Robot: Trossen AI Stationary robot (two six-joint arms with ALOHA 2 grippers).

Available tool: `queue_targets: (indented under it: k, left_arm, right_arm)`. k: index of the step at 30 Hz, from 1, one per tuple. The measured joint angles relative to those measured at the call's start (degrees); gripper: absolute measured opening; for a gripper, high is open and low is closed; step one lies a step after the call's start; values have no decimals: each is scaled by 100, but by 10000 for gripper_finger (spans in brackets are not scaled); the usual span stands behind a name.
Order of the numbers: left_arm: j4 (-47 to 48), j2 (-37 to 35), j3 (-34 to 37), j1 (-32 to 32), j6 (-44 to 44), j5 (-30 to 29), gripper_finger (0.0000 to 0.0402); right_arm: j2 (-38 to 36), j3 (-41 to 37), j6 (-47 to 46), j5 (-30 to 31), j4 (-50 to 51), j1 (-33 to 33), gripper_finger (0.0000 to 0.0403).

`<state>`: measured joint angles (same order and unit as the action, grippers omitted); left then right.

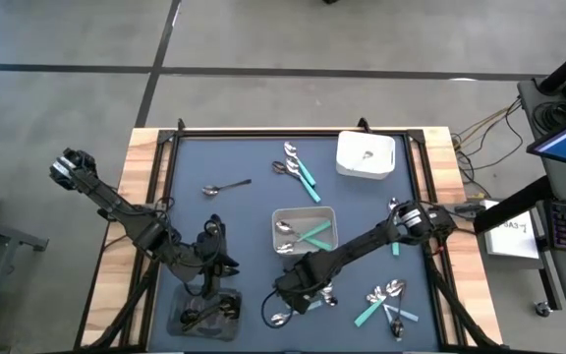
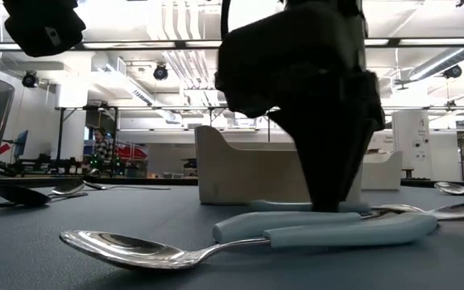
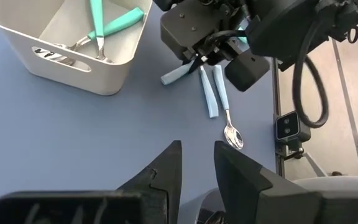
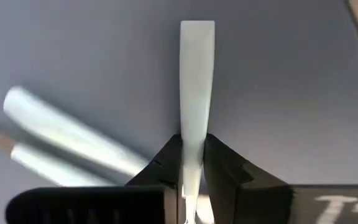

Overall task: Sort silverware by color (type)
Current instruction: Put the blue spoon into the white bin

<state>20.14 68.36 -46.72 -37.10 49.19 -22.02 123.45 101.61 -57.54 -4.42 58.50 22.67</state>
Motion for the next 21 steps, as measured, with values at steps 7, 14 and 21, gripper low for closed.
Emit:
queue_targets:
  k: [7,14,21]
  left_arm:
    - [2,-2,0,2,-4,-16,77]
    - [12,-7,-2,9,-14,-322,77]
    - [22,-12,-4,95,-17,-605,77]
  right_arm:
    - [-735,24,158,-29,368,-8,34]
    - [-2006,28,75,908,840,-117,34]
    - [-2900,-6,361,2289,2612,-806,34]
